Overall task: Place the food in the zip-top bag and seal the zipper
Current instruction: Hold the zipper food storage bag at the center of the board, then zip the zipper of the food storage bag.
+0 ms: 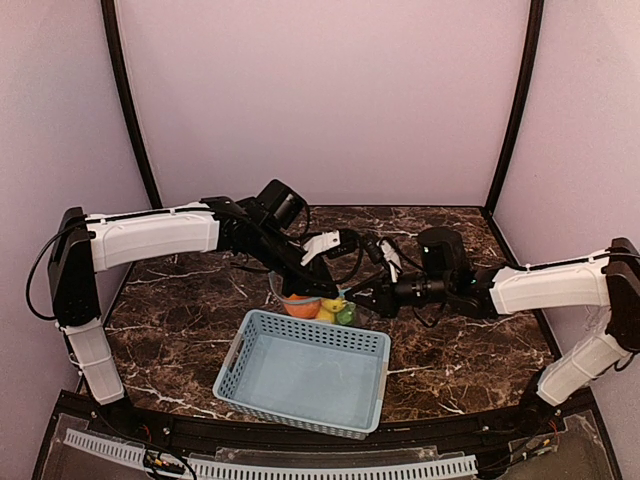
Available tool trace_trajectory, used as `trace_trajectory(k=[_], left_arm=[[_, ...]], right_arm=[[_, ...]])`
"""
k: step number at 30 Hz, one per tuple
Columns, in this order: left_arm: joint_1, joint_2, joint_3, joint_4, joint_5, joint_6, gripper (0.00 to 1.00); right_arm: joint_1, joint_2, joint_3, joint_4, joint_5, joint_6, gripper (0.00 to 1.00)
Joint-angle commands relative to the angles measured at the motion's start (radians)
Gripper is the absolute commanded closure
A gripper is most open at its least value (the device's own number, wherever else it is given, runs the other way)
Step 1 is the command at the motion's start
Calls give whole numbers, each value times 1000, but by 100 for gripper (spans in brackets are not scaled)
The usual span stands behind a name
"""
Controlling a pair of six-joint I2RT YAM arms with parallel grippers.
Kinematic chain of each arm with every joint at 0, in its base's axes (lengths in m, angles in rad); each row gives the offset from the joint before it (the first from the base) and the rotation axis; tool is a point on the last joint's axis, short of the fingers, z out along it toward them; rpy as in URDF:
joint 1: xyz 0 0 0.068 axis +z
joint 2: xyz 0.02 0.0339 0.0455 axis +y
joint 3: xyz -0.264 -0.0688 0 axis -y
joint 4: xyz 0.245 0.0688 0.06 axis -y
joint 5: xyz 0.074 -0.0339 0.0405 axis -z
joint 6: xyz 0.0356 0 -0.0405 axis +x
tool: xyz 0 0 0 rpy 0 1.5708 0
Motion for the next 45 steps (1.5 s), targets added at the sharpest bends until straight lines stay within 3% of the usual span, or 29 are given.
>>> trace_trajectory(k=[1, 15, 45], left_arm=[[2, -45, 1, -27, 9, -1, 99], [2, -68, -2, -37, -75, 20, 99], [2, -84, -10, -46, -138, 41, 99]], right_arm=[[1, -2, 19, 22, 40, 5, 100], [0, -140, -21, -120, 283, -28, 100], [-56, -258, -34, -267, 461, -23, 100]])
